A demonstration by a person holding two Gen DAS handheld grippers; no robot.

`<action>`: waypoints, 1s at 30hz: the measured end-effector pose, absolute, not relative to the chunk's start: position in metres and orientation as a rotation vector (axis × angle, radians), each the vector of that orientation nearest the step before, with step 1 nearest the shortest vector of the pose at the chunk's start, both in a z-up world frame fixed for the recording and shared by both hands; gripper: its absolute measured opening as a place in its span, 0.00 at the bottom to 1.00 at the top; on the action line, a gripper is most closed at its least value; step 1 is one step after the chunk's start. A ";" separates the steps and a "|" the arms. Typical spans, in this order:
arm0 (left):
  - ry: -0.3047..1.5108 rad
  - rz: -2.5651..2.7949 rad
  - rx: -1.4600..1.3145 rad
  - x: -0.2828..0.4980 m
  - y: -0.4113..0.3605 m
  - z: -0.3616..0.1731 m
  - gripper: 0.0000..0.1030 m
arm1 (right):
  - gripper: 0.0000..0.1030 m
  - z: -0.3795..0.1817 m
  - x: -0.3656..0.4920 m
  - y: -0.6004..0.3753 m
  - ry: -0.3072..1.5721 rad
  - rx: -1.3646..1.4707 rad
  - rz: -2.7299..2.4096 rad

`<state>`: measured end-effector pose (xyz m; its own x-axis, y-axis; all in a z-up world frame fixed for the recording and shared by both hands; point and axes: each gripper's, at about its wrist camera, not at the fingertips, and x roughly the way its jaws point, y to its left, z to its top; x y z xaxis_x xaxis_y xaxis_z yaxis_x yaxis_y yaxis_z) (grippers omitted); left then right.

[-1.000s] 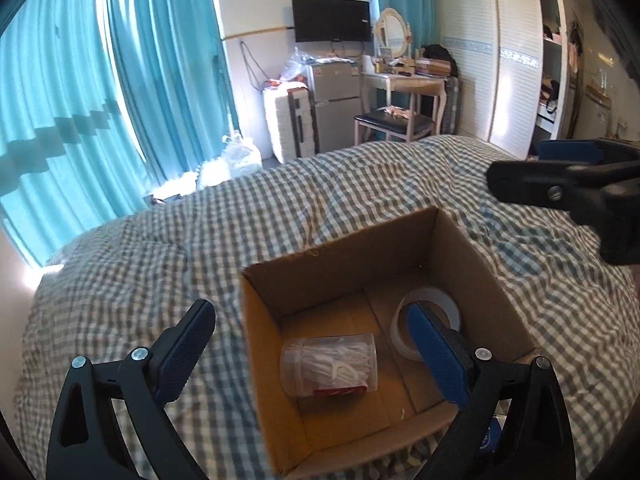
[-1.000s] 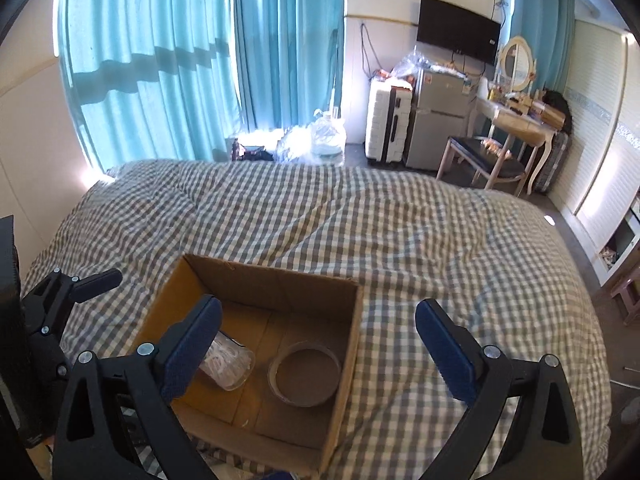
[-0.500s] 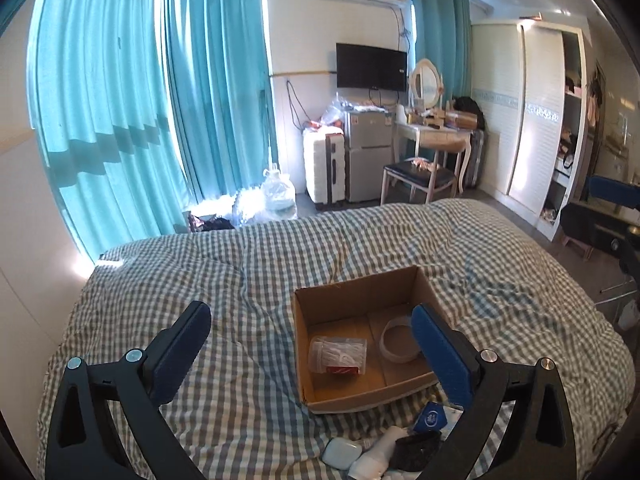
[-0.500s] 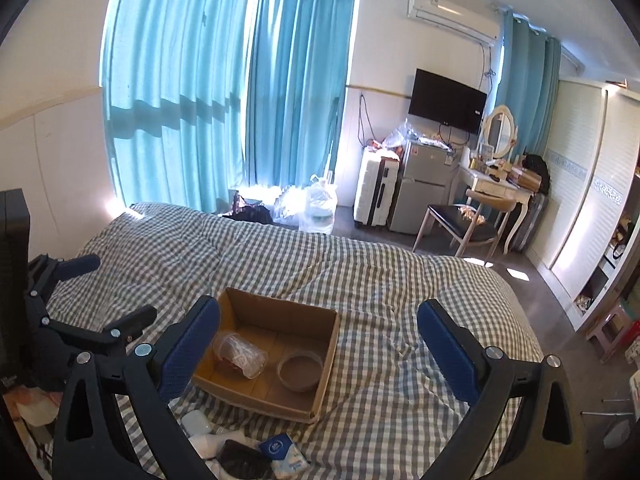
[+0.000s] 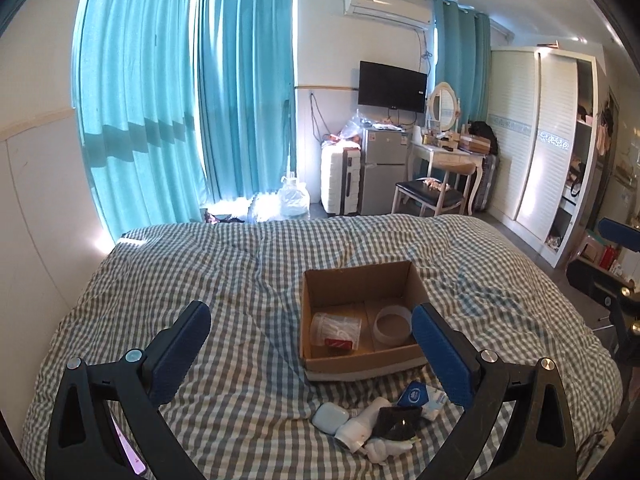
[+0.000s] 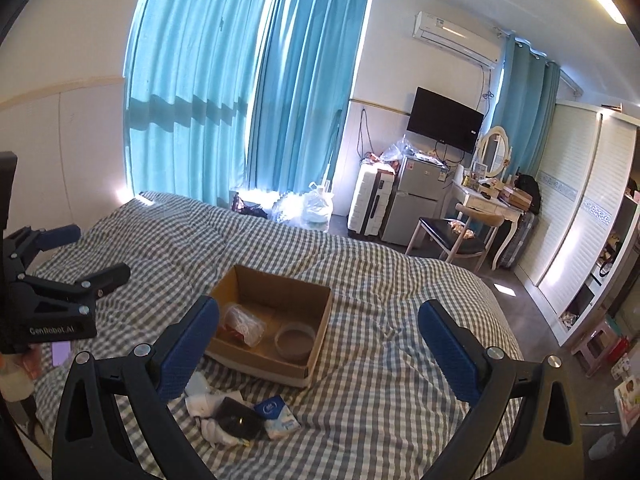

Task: Organize objects
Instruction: 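Withdraw both tools from the box back toward the pile, then grasp the white spray bottle with the left tool while the right tool grasps the Vinda tissue pack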

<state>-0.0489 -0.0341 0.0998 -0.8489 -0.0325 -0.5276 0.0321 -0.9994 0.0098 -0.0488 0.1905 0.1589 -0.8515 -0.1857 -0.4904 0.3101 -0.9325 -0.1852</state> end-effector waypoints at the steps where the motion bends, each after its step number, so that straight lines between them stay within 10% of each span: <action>1: -0.014 -2.978 0.850 -0.045 -0.032 0.093 1.00 | 0.97 0.151 -0.046 0.191 0.383 0.703 -2.765; 30: -0.063 -2.776 1.484 -0.093 -0.005 -0.150 0.93 | 0.97 -0.097 -0.124 0.200 0.444 1.213 -2.533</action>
<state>-0.0932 -0.0048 -0.1505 -0.5558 -0.0130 -0.8312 -0.0245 -0.9992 0.0320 -0.1242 0.2003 -0.0966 -0.6001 -0.1316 -0.7891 0.3923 -0.9080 -0.1469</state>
